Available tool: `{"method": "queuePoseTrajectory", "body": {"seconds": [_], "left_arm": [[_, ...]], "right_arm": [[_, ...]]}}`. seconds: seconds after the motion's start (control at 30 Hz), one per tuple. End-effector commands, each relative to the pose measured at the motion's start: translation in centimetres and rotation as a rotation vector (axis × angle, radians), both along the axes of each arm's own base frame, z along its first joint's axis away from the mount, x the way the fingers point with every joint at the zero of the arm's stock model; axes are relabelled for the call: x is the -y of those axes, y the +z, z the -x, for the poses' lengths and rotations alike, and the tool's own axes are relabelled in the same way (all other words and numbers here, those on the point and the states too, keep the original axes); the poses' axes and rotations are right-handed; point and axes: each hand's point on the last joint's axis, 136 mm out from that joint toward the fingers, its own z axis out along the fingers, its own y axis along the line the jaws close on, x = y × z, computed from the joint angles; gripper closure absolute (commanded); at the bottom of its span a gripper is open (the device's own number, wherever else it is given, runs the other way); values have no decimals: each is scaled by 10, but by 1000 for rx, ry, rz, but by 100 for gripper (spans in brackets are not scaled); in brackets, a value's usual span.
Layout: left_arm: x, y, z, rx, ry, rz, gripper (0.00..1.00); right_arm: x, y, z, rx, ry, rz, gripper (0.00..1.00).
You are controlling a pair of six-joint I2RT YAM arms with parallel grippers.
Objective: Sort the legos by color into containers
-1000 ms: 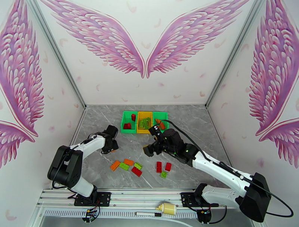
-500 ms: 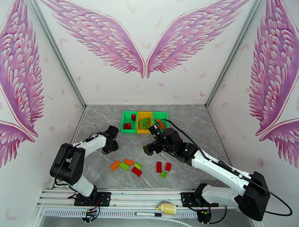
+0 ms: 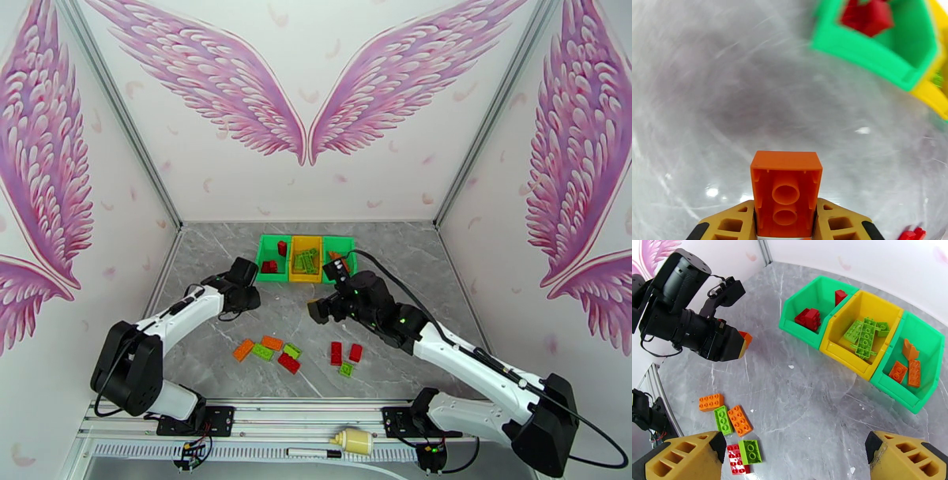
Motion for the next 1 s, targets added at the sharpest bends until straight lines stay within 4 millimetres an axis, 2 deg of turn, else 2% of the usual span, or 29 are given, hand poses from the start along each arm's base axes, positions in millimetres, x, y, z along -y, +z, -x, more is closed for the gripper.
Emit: {"method": "queuePoseTrajectory", "body": {"seconds": [0.0, 0.2, 0.27, 0.37, 0.57, 0.73, 0.97], "left_arm": [[40, 34, -24, 129, -133, -2, 74], [103, 55, -49, 208, -294, 71, 74], [125, 67, -58, 243, -341, 103, 74], [152, 74, -69, 266, -406, 125, 74], [196, 74, -89, 294, -485, 140, 75], [225, 69, -110, 307, -494, 163, 75], [250, 40, -146, 291, -437, 183, 74]], "right_arm": [[20, 2, -8, 6, -105, -27, 1], [48, 7, -11, 24, -201, -56, 1], [55, 13, -11, 48, -226, -71, 1], [66, 23, -11, 82, -264, -104, 1], [82, 28, -10, 85, -307, -120, 1], [94, 32, -14, 96, -350, -102, 1], [101, 40, -21, 107, -369, -95, 1]]}}
